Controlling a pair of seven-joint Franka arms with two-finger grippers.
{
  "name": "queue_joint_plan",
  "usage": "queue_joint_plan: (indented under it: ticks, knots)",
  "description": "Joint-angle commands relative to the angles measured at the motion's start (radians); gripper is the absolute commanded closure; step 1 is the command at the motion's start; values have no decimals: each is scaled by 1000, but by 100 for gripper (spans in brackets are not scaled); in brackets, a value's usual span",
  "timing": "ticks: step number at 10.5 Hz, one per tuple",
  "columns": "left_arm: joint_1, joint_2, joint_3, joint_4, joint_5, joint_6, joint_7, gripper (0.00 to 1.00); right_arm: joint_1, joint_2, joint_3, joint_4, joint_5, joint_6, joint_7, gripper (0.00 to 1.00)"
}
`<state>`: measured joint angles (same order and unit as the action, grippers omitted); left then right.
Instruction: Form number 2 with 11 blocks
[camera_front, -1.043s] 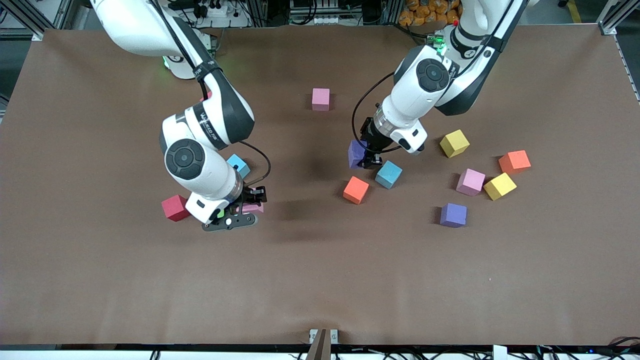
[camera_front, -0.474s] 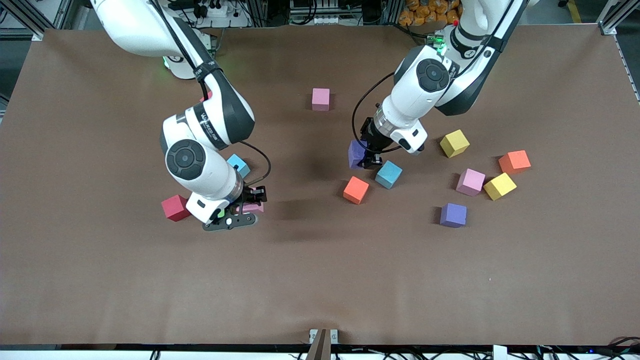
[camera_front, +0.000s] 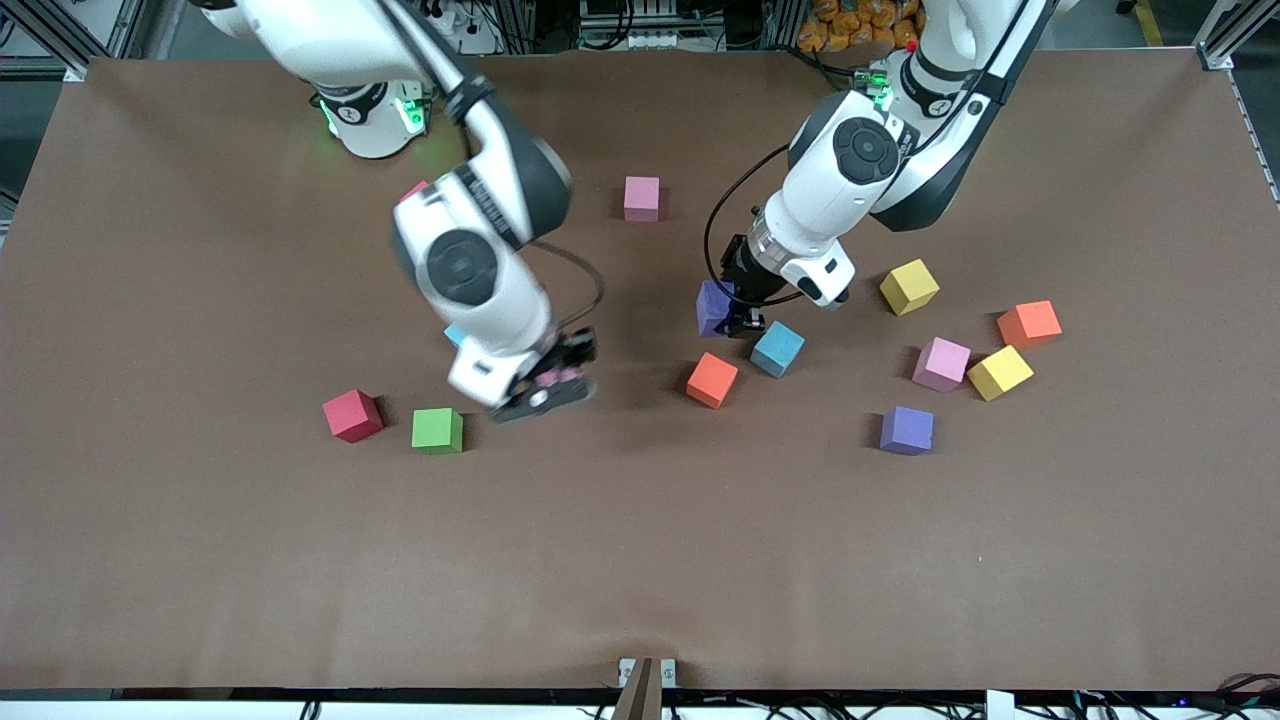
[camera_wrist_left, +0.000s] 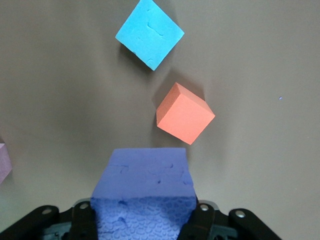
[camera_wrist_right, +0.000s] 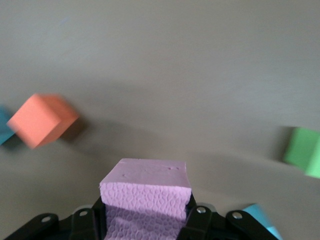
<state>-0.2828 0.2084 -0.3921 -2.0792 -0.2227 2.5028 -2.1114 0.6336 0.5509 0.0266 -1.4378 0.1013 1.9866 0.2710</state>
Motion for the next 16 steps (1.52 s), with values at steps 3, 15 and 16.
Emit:
queue_joint_plan:
  ticks: [3,15,16]
  knots:
    - [1,-59,-10,-123,-15,73,-27,70,248,-29,-7,-90,-6,13,-9,100]
    - [115,-156,-30,-203,-10,10,120,69,319,-252,240,-481,-104,227,-91,100]
    - [135,-158,-31,-208,-10,7,142,69,321,-246,240,-480,-106,250,-186,100]
